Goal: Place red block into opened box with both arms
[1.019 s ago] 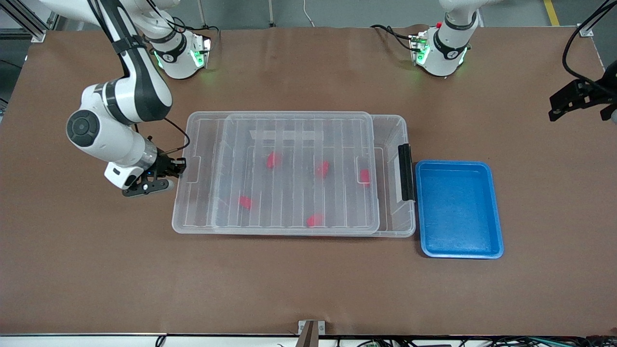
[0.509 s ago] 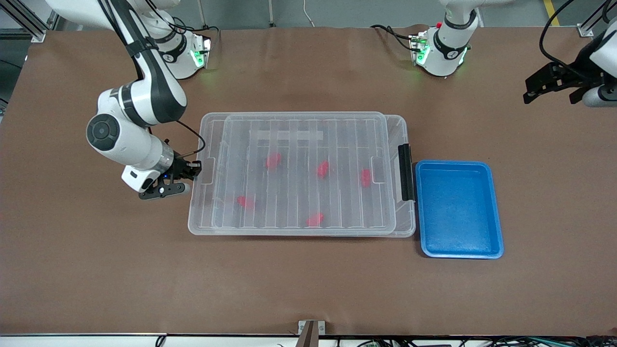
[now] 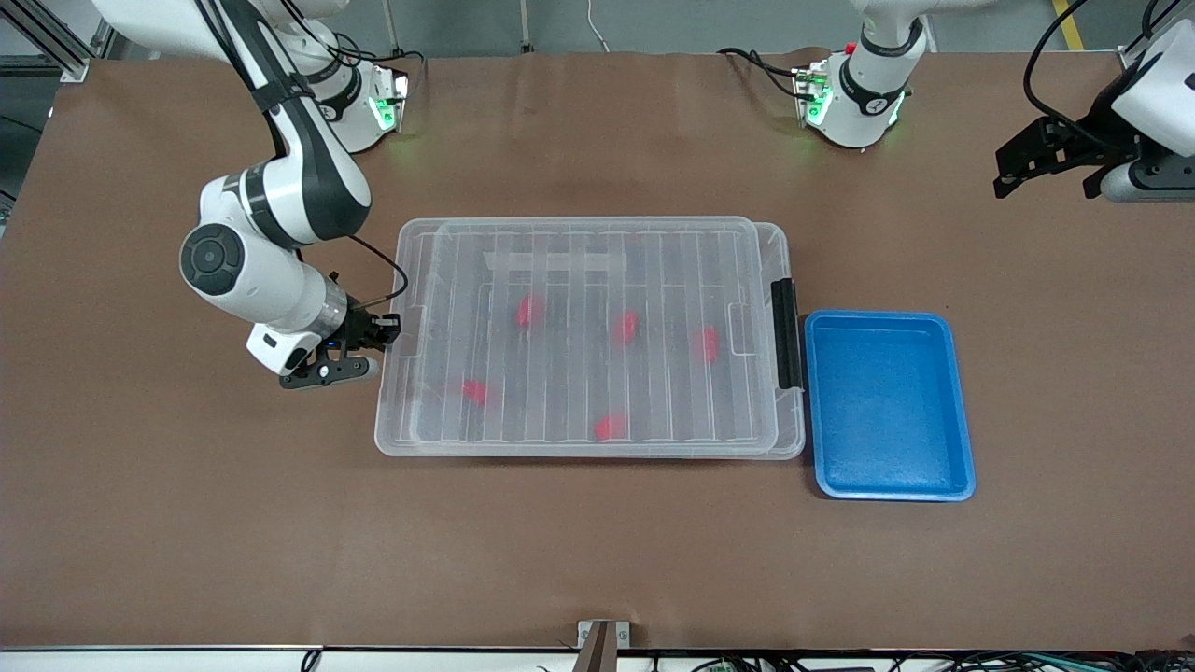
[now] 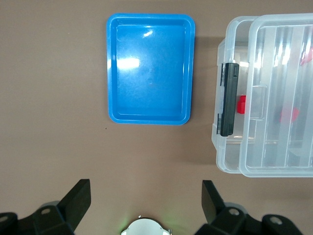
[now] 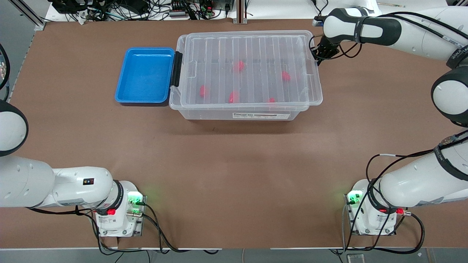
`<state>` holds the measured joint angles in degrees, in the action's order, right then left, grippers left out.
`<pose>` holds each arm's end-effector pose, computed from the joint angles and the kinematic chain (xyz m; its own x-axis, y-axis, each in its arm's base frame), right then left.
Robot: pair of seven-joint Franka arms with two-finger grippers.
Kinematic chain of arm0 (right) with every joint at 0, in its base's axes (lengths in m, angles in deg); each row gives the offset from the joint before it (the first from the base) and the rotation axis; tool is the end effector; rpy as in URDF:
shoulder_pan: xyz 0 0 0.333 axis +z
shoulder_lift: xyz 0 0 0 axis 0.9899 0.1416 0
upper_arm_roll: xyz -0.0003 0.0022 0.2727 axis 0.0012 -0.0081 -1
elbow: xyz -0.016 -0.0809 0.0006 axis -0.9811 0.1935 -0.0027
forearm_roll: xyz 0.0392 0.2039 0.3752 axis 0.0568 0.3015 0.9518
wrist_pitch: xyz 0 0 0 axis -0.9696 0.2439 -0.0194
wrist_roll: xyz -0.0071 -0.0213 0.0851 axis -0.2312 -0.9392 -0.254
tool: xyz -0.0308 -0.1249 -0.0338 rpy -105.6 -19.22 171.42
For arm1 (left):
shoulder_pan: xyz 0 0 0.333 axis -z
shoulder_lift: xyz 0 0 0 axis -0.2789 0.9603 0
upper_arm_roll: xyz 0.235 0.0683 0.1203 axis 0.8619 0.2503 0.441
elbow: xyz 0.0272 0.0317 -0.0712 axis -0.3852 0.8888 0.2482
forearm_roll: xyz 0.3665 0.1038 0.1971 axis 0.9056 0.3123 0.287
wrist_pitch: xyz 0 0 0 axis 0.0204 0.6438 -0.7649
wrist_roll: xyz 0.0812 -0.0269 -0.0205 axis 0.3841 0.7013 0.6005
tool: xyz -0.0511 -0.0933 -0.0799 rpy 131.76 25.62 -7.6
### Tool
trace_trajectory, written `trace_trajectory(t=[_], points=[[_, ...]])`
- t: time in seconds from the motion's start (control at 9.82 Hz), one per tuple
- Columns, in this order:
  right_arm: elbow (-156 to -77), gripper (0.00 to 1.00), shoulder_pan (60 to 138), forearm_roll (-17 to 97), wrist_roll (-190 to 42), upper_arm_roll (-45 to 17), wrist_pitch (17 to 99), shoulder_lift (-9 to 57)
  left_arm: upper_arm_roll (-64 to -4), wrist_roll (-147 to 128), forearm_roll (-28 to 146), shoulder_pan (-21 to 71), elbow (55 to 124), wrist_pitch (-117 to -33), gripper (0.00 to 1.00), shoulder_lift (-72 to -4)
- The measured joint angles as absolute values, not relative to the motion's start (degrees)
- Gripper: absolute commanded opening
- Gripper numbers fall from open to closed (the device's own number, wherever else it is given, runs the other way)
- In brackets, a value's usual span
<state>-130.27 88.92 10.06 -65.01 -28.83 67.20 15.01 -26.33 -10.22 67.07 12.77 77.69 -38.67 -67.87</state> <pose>0.5873 0.1825 0.2520 0.9871 0.1483 -0.0598 0.1393 -0.9812 -0.1337 0.5497 -0.0715 0.6030 0.9987 -0.0237 -0.0448 -0.0238 -0.9997 -0.0006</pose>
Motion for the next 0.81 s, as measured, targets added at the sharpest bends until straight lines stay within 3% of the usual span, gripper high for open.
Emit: trace_trajectory(t=[0.1,0.31,0.41,0.51,0.61,0.81], points=[[-130.2,0.04,88.9,10.1,-65.0,-28.8,67.0,15.0,-26.1,-10.2,67.1,12.5,77.7,-38.7,1.0,-67.9],[-128.9,0.2,87.5,10.0,-64.8,-28.4,63.3,14.7,-26.0,-10.2,67.1,12.3,77.7,-39.3,1.0,-67.7],[-127.3,0.33,85.2,9.8,-64.8,-28.2,59.7,13.4,-26.0,-10.2,67.1,12.4,77.7,-39.6,1.0,-67.5],[-125.5,0.56,82.4,9.6,-64.9,-27.9,55.6,11.2,-26.0,-10.2,67.1,12.3,77.7,-39.7,1.0,-67.4],[-123.8,0.96,80.6,9.5,-65.0,-27.0,51.7,8.4,-26.0,-10.2,67.1,12.3,77.8,-39.7,1.0,-67.4],[-120.8,1.0,80.1,9.5,-64.3,-23.4,44.1,2.5,-26.0,-10.2,67.1,12.3,77.8,-39.7,1.0,-67.4]])
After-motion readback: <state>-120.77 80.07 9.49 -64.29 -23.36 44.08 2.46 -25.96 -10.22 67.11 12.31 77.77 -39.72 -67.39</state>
